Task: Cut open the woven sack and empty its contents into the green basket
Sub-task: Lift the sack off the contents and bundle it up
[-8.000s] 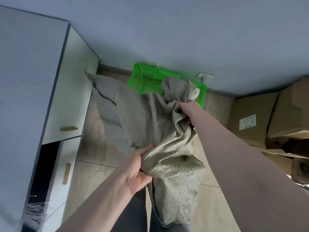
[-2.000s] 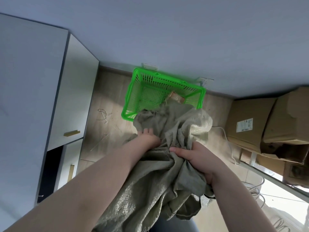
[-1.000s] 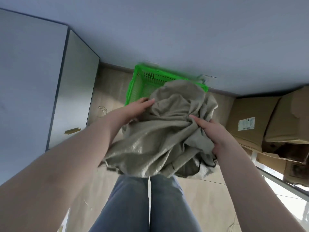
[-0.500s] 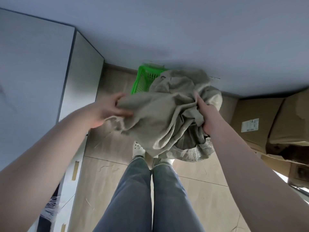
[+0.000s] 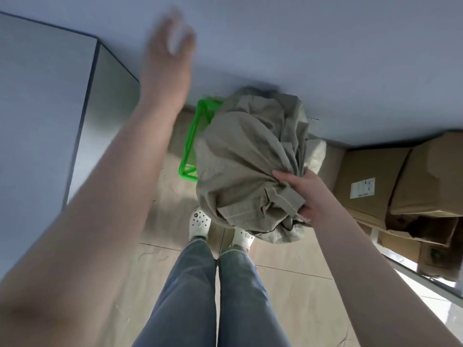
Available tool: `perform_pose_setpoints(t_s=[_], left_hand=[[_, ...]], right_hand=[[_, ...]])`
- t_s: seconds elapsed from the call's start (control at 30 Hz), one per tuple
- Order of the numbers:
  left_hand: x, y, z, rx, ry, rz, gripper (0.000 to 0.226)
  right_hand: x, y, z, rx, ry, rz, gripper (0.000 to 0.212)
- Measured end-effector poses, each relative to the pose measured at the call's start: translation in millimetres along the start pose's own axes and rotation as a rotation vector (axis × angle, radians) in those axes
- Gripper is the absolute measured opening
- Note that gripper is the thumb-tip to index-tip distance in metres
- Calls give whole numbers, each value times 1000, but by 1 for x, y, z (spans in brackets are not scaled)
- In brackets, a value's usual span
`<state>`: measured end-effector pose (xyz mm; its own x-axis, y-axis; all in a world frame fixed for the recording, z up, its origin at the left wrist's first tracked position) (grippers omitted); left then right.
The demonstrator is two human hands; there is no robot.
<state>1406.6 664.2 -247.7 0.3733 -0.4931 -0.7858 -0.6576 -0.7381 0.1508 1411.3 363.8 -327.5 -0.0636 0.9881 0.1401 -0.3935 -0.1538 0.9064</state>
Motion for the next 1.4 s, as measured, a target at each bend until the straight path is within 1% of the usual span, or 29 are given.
perform_pose_setpoints(t_s=[0.03,0.07,0.1,0.17,0.3,0.37,0.4,0.43,0.5,0.53,0.6,0.63,0.67,0.73,0.77,0.83,0.87,0.9,0.93,0.97,1.0,1.07,1.1,1.17,1.2,1.23,1.3,1.33,1.4], left_hand=[[-4,-6,0,-9,-18,-302,48],[7,-4,1,-17,-124,-417,56],[27,1,3,-25,-238,-411,60],[70,9,2,70,-384,-261,62],[126,24,6,229,-528,-29,59],[166,46,24,406,-641,430,62],[178,59,37,426,-715,641,60],[180,62,48,384,-697,675,56],[169,54,67,251,-626,499,58],[169,60,72,309,-659,564,60],[176,79,94,377,-764,886,53],[172,76,98,294,-750,893,44],[167,66,90,249,-680,747,38],[153,48,48,207,-421,461,41],[151,40,29,176,-263,445,48],[157,28,7,54,-13,616,72],[165,27,4,25,-28,732,83],[172,33,2,60,-82,867,88],[175,40,-1,139,-124,945,80],[176,42,-4,224,-133,918,63],[173,40,-3,270,-134,829,45],[160,48,-1,363,-245,735,26],[152,53,0,403,-285,666,24],[134,51,1,385,-171,464,21],[130,52,5,356,-126,466,20],[129,58,7,354,-160,544,20],[132,65,15,355,-310,607,21],[133,61,22,289,-307,554,23],[124,56,29,86,-125,438,39]], right_hand=[[-1,1,-1,-1,-16,6,34],[0,2,-2,-11,-26,19,29],[2,3,-4,-25,-11,20,29],[1,-4,-12,-58,35,-13,38],[3,-8,-16,-26,-57,6,47],[9,-3,-12,-41,-52,89,40],[13,0,-9,-51,-53,115,37],[15,-1,-7,-64,-36,116,37],[15,-2,-6,-94,14,98,43],[16,-1,-6,-107,22,100,44],[23,3,-7,-99,61,150,43],[25,4,-7,-101,94,161,43],[26,5,-8,-114,120,140,47],[26,6,-10,-165,214,65,55],[28,7,-13,-170,269,57,53],[36,18,-10,-167,309,103,42],[35,20,-6,-167,280,138,39],[33,24,1,-179,225,169,37],[32,29,6,-208,166,197,38],[27,30,9,-234,127,183,39],[18,25,7,-239,102,133,43],[4,21,-6,-185,26,66,46],[1,26,-9,-143,-3,47,41],[-2,33,5,-199,20,36,29],[0,36,14,-232,-1,74,28],[4,41,21,-272,6,96,29],[3,31,12,-254,-12,74,30],[2,25,2,-230,-30,39,31],[-3,15,-13,-164,-62,-54,37]])
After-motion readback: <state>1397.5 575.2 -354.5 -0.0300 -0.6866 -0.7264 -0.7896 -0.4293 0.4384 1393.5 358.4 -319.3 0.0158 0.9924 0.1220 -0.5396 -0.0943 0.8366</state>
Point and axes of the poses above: each hand's wrist, its own y-axis away from the middle knuckle, its own x-axis out of the palm, z = x × y, the point moved 5 cm from there along -y, towards the middle knuckle, and after that the axes turned 15 degrees about -y, right-handed, at the moved point
